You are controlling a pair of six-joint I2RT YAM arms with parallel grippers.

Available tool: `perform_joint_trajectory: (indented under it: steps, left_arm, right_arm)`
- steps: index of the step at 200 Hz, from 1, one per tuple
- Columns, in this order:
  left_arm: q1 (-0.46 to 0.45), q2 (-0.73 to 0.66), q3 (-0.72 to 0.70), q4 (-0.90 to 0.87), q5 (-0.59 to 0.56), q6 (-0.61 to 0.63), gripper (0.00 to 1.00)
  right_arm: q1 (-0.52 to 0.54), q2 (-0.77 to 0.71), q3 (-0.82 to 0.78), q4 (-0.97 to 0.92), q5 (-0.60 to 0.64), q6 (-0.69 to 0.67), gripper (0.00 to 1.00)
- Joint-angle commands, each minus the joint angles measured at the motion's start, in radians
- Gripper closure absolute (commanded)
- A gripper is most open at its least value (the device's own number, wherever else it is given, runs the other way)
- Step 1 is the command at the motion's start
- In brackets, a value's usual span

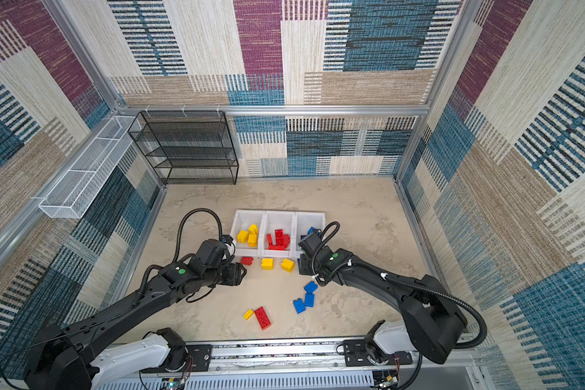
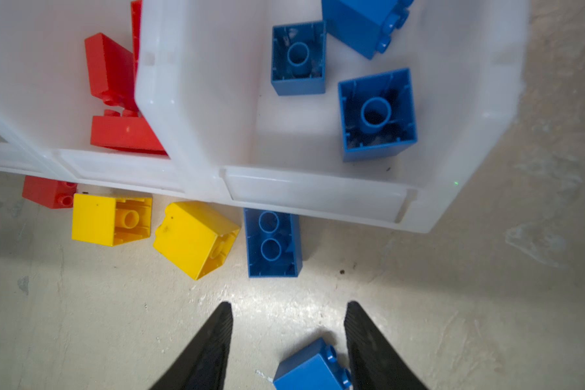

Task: Sort the legos into containers by color
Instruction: Pick up the lego from the center of the table.

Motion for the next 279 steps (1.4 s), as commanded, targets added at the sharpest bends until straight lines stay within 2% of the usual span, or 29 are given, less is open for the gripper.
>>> perform_joint_trajectory:
  steps: [1,84,125,161,176,216,279]
  left_arm:
    - [0.000,-0.045,-0.034,-0.003,-0.011,-0.047,0.38]
    - [0.001,-0.178,-0.113,-0.025,-0.018,-0.103,0.38]
    - [0.001,-0.173,-0.111,-0.025,-0.016,-0.102,0.38]
    - [0.000,-0.172,-0.110,-0.025,-0.014,-0.104,0.38]
    - [0.000,-0.173,-0.111,-0.026,-0.015,-0.106,0.38]
    - [0.000,-0.178,-0.112,-0.029,-0.018,-0.108,0.38]
    - [0.000,-0.177,-0.117,-0.019,-0.024,-0.109,0.38]
  right_arm:
    - [0.009,0.046,0.024,0.046,0.009,-0.021,0.43]
    - [0.011,0.179,0.072,0.055,0.039,-0.046,0.44]
    - [0.010,0.229,0.095,0.061,0.055,-0.047,0.51]
    - [0.010,0.253,0.106,0.069,0.057,-0.057,0.61]
    - [0.010,0.252,0.102,0.070,0.050,-0.061,0.66]
    - [0.019,0.211,0.068,0.062,0.013,-0.064,0.69]
    - [0.085,0.087,-0.001,-0.006,-0.011,-0.005,0.70]
